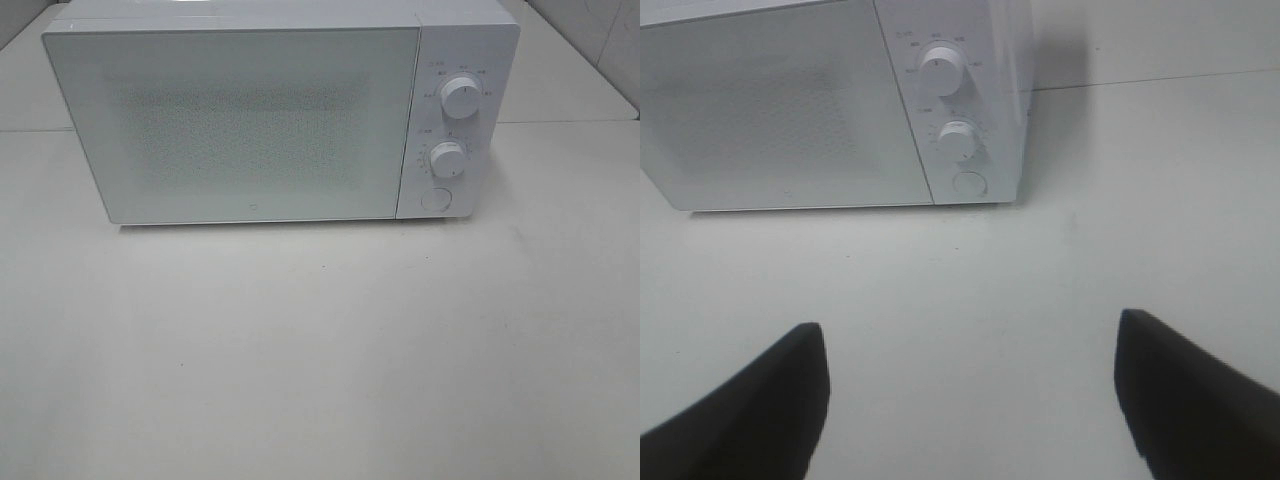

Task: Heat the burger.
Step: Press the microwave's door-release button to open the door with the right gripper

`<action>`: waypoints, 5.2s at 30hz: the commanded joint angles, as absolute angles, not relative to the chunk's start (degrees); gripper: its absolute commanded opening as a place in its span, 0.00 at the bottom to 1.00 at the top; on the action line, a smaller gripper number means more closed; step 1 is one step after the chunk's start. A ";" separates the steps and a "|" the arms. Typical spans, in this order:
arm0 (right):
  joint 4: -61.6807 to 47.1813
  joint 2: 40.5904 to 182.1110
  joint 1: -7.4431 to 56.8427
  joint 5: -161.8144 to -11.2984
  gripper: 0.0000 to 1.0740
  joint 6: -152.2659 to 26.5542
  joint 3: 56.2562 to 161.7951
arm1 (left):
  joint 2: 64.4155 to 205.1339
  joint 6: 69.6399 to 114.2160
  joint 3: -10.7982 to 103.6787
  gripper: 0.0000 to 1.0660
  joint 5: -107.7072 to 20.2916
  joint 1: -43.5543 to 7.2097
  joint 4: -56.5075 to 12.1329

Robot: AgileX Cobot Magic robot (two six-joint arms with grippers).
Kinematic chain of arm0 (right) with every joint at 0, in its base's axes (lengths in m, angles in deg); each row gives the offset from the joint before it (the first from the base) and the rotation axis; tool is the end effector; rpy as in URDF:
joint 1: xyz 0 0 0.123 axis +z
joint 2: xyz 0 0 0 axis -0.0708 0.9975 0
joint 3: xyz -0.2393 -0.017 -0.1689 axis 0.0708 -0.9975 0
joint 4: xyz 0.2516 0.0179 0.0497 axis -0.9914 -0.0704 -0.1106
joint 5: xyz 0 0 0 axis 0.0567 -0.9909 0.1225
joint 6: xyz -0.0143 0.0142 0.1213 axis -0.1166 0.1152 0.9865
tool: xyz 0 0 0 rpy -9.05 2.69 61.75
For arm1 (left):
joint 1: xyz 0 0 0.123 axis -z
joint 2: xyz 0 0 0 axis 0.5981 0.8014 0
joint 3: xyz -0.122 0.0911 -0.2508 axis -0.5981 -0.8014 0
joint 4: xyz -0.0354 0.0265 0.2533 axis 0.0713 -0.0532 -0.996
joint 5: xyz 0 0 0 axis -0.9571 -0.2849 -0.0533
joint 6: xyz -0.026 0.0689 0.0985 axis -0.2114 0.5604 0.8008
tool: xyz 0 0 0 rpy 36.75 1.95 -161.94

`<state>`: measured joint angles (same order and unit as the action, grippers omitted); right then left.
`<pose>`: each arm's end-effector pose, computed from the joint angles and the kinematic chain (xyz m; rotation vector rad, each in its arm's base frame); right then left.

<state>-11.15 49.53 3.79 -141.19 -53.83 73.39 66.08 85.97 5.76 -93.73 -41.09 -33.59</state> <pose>0.0397 0.0124 0.2993 -0.0511 1.9428 0.2262 0.0177 -0.0046 0.2699 -0.1123 2.0266 -0.0429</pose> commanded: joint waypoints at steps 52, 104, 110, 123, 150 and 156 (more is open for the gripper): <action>-6.79 50.56 -4.52 -126.75 0.71 -51.37 71.84 | 65.62 85.57 5.82 0.94 -93.84 -41.26 -33.59; -2.38 106.71 -4.52 -63.44 0.01 -21.75 58.26 | 65.62 85.57 5.82 0.94 -93.84 -41.26 -33.59; -2.32 111.24 -4.52 -55.70 0.00 -3.07 55.97 | 65.62 85.57 5.82 0.94 -93.84 -41.26 -33.59; -3.01 121.78 -3.43 -44.93 0.00 16.07 51.73 | 65.62 85.57 5.82 0.94 -93.84 -41.26 -33.59; -32.80 142.12 26.71 -32.27 0.00 20.77 60.84 | 65.62 85.57 5.82 0.94 -93.84 -41.26 -33.59; -35.27 144.24 26.71 -32.33 0.00 21.40 63.36 | 65.62 85.57 5.82 0.94 -93.84 -41.26 -33.59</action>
